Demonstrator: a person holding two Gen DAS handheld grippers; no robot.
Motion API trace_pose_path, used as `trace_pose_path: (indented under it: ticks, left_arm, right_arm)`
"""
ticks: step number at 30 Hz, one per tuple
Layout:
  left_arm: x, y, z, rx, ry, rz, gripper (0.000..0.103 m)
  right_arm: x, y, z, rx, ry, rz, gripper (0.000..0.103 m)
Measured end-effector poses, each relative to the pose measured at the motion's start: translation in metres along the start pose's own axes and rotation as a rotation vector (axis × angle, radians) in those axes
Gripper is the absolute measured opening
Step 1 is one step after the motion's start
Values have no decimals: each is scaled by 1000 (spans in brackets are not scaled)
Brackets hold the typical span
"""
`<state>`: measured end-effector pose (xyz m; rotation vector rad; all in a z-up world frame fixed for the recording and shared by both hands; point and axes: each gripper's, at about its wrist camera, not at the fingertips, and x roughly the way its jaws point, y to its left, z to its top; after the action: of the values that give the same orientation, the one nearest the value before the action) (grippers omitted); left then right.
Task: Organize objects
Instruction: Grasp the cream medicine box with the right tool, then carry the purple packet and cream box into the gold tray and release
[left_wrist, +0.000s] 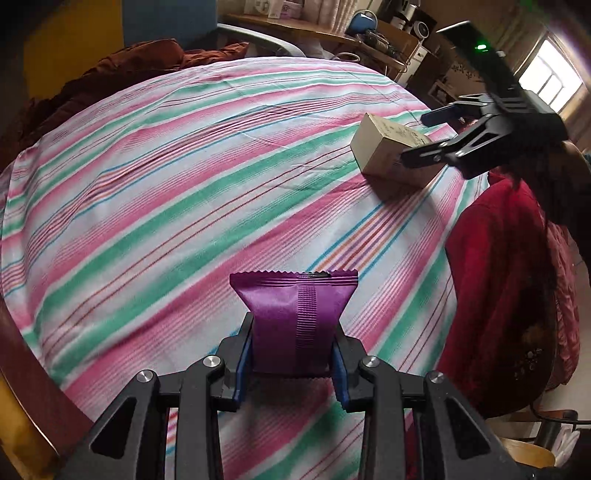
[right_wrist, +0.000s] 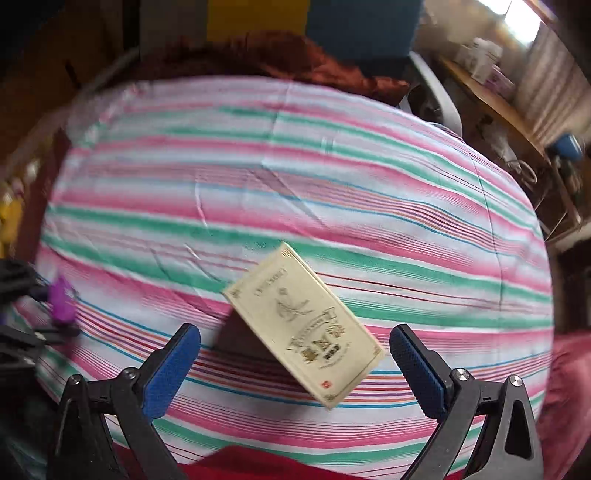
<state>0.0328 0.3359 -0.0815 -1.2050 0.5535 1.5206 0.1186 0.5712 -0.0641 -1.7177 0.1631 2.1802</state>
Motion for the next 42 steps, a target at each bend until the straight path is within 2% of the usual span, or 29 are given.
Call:
trace_pose_path:
  ticks: [2,5,6,7,8,11,16,21,30,32,35,42]
  left_arm:
    - [2,-5,0,-7,5,-6,35]
    - [2,-11,-4,-3,4,1,35]
    - [0,-11,-6,-6,2,-1,35]
    - [0,-11,-7,-10,1,-2,35]
    - [5,-11,-5,-15,-1,-3,35]
    - [8,-9,-4,-38,-14,-3,35]
    - [-2,-5,-7,-69,-63,27,35]
    - [-23,-1,-11,-106,-131,75,35]
    - [-77,-5,-28,-103,-272,217,35]
    - [-86,-5,-31,-105,-294,229,35]
    - [-97,-4,-36,-107,-320,263,35]
    - [-107,5,-49,-143,-344,281,35]
  right_arm:
    - [14,2,6,-42,67,-13,103]
    - [28,2,11,-75,106,-83,103]
    - [31,2,11,-74,115,-92,98]
    - [33,1,12,-65,130,-86,88]
    - [34,0,12,-59,143,-78,82]
    - [36,1,6,-52,160,-125,74]
    - [13,2,-1,27,77,-86,53]
    - [8,24,-3,47,29,-7,52]
    - [10,44,1,106,-13,47,51]
    - [7,53,-2,117,-25,69,51]
    - [3,66,-2,131,-41,101,51]
    - [-4,97,-1,158,-73,187,51]
